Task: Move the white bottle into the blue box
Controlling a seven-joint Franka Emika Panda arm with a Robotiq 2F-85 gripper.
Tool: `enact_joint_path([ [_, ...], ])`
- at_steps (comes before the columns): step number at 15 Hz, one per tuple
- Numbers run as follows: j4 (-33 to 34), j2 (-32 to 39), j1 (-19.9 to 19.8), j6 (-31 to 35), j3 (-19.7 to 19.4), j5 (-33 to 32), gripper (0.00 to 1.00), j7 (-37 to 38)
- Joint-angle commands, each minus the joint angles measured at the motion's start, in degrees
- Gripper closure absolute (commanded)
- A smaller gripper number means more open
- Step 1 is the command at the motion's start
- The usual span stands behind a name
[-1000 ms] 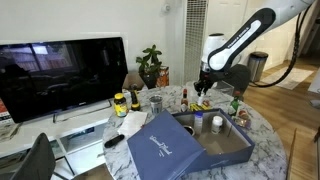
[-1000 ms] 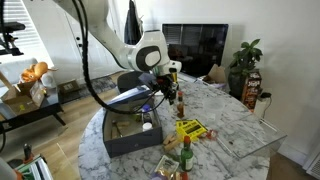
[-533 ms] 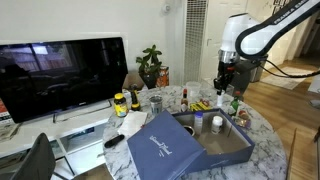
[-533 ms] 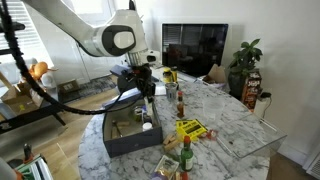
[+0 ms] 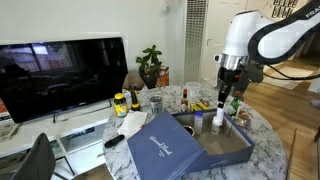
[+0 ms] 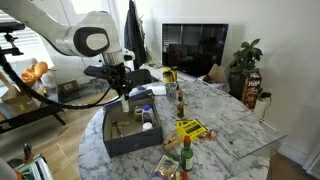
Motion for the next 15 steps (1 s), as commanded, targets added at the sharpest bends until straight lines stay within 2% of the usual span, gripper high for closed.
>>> enact_joint_path([
  [1, 6.2, 12.7, 1.1, 1.6, -0.6, 6.5, 0.87, -9.5],
  [5, 11.0, 22.6, -2.1, 1.2, 0.5, 10.0, 0.87, -15.2],
  [8, 13.1, 27.3, -4.1, 6.7, 2.4, 11.9, 0.87, -16.3],
  [11, 12.6, 28.7, -6.8, 8.5, 4.7, 13.4, 0.87, -19.7],
  [13, 10.5, 26.9, -8.8, 7.2, 5.8, 14.2, 0.87, -22.5],
  [15, 7.9, 25.0, -10.0, 8.8, 6.3, 14.5, 0.87, -24.4],
])
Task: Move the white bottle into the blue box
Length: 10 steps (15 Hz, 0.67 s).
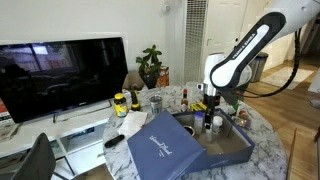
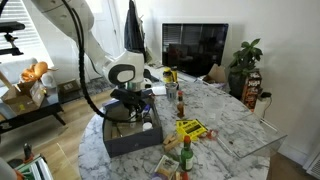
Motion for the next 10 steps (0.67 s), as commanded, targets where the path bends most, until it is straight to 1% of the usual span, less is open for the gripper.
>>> enact_joint_path([
  [1, -5.2, -3.9, -3.0, 2.9, 1.9, 2.0, 0.87, -4.3],
  [3, -6.5, -4.3, -3.9, 6.9, 3.2, 4.3, 0.87, -6.2],
  [6, -6.8, -2.8, -4.5, 12.6, 4.5, 5.5, 0.87, -7.4],
  [8, -6.9, -2.1, -4.2, 15.3, 4.2, 3.2, 0.87, -5.5],
  [10, -7.2, -2.2, -3.1, 15.7, 2.0, -1.6, 0.87, -2.1],
])
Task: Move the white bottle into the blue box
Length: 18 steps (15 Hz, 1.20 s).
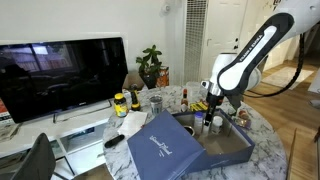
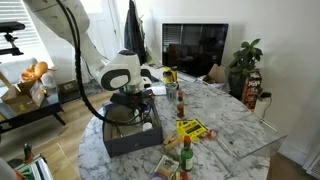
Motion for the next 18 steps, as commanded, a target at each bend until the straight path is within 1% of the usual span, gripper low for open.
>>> enact_joint_path([
  [1, -1.7, -0.4, 1.1, 2.4, -2.8, -7.0, 0.87, 5.3],
  [3, -1.3, -0.2, 2.5, 2.0, -5.9, -13.0, 0.87, 10.2],
  [5, -0.3, 0.6, 2.6, 1.2, -7.0, -16.2, 0.87, 12.4],
  [13, 2.6, 4.0, 1.2, 0.9, -5.5, -15.8, 0.87, 12.1],
  [14, 2.8, 4.2, 1.1, 0.6, -5.5, -15.8, 0.77, 12.2],
  [15, 2.9, 4.1, 1.1, 0.0, -5.6, -15.9, 0.37, 12.2],
  [16, 2.9, 3.7, 0.8, -0.6, -5.3, -15.6, 0.36, 11.9],
  [18, 1.9, 1.7, 0.3, -1.3, -4.8, -15.0, 0.23, 11.3],
])
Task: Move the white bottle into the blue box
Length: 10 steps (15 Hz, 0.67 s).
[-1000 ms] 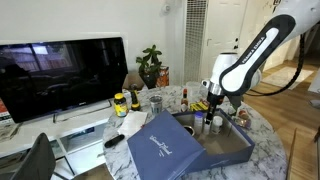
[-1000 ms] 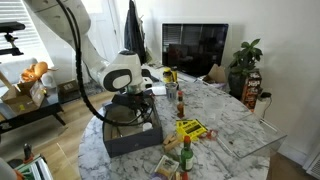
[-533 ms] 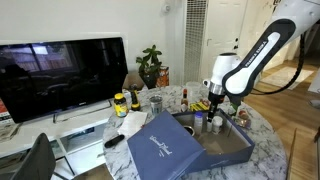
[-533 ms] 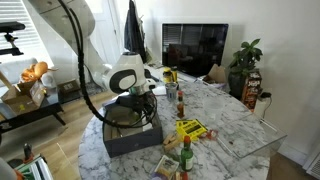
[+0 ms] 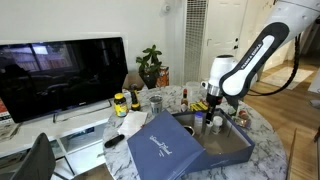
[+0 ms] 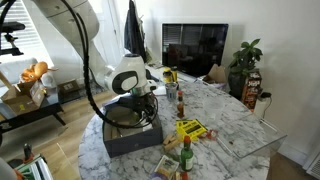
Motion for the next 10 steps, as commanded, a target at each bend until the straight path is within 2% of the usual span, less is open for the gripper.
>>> enact_joint_path([
  [1, -1.0, -2.7, -1.0, -1.9, 1.1, 0.1, 0.14, 0.0],
  [3, -2.1, -5.5, -1.3, -1.7, 1.9, 1.0, 0.02, -0.3],
  [6, -6.8, -14.2, -1.9, 0.6, 2.9, 3.7, 0.00, -1.1],
  [9, -11.1, -23.4, -1.5, 1.3, 3.3, 12.3, 0.00, -7.9],
  [10, -5.2, -15.5, 0.3, 0.2, 1.1, 7.4, 0.00, -3.4],
])
